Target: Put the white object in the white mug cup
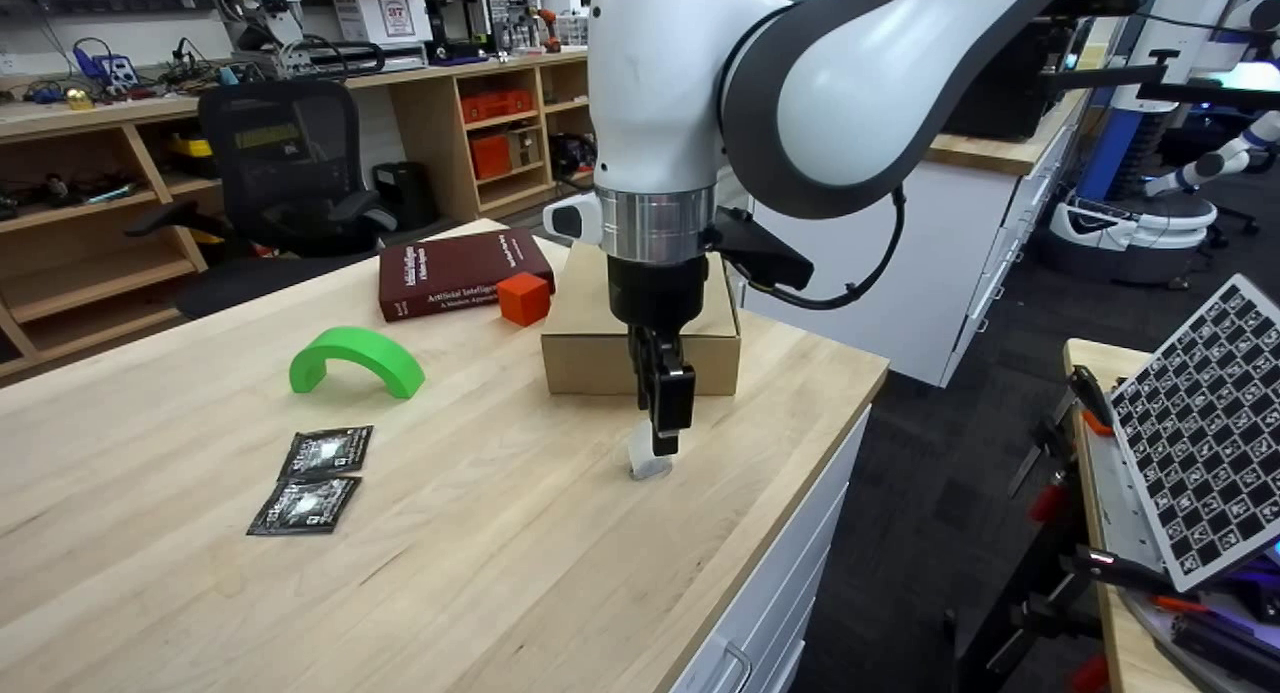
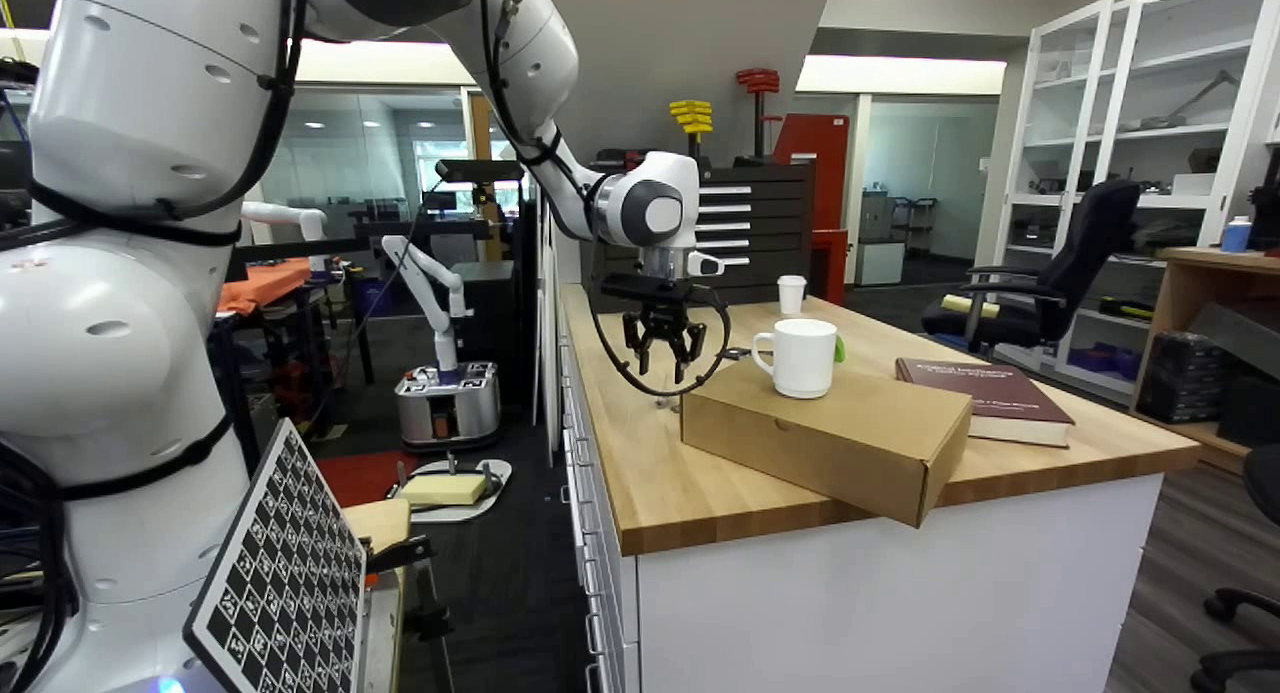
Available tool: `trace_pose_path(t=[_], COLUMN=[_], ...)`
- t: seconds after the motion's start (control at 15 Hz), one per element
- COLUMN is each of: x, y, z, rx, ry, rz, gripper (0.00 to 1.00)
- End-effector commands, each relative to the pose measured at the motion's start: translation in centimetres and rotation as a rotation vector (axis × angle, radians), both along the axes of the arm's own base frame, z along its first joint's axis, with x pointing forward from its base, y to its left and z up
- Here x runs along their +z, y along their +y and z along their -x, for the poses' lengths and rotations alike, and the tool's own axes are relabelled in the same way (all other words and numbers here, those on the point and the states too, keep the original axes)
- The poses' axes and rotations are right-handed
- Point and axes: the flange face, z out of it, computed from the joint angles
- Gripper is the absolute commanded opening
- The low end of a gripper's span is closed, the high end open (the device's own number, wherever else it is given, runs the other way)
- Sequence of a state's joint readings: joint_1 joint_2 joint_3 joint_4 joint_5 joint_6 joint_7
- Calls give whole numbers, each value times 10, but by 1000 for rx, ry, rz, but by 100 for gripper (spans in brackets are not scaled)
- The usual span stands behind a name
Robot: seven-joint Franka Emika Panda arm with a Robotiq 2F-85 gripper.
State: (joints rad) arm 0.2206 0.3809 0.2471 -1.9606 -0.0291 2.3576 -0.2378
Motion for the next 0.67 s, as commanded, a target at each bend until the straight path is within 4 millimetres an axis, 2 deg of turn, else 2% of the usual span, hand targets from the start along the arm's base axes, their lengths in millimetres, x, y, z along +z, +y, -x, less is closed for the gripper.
trace_pose_path(t=[0.0,0.33,0.6], x=[2,3,5], y=[-4,-6,-8], z=[-7,-9,-10], rx=[0,-8,-9], ry=[-14,-12,-15], rz=[-33,-40,-41], gripper=[39,7,0])
